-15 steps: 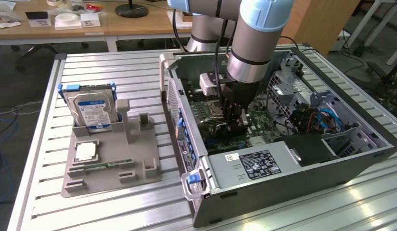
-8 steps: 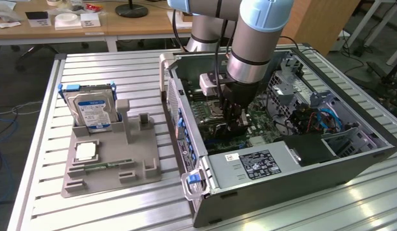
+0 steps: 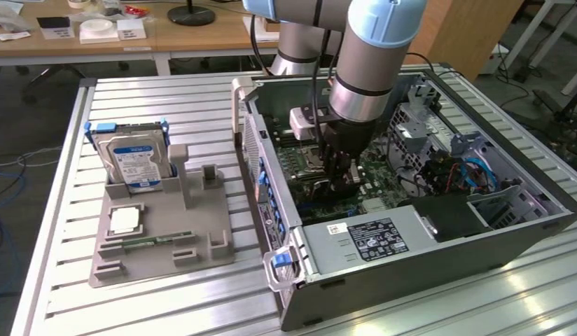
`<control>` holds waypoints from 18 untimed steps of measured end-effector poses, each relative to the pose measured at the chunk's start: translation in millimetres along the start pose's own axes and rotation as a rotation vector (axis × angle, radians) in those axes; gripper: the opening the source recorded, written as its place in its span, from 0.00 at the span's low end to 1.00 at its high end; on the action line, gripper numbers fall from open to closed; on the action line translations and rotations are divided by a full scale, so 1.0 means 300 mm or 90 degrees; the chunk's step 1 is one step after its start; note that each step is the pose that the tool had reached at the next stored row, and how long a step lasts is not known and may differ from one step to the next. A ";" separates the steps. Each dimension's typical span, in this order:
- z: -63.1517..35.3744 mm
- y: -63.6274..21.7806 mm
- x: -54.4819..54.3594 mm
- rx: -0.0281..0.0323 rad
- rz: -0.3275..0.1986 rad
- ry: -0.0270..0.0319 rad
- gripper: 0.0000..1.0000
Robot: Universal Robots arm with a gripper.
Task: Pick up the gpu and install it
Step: 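Insert the gpu into the slot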
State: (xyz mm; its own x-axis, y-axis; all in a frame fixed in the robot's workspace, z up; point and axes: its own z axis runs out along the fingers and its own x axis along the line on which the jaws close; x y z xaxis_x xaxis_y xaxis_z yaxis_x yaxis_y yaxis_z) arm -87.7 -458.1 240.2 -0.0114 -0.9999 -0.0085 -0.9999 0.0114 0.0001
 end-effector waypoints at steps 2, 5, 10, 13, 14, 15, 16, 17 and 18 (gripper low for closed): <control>0.000 0.002 0.000 0.0001 0.000 0.0000 0.27; 0.000 0.004 0.000 0.0001 0.000 0.0000 0.27; 0.005 0.006 0.000 0.0000 0.000 0.0003 0.27; 0.006 0.006 0.000 0.0001 0.000 0.0001 0.27; 0.006 0.006 0.000 0.0001 0.000 0.0001 0.27; 0.006 0.006 0.000 0.0001 0.000 0.0001 0.27; 0.006 0.006 0.000 0.0001 0.000 0.0000 0.27; 0.006 0.006 0.000 0.0001 0.000 0.0001 0.27; 0.006 0.006 0.000 0.0002 0.000 0.0000 0.27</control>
State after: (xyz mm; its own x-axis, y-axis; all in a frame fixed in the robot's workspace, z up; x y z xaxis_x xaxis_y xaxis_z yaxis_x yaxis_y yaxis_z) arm -89.5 -458.1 238.3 -0.0115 -0.9999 -0.0085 -0.9999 0.0115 -0.0001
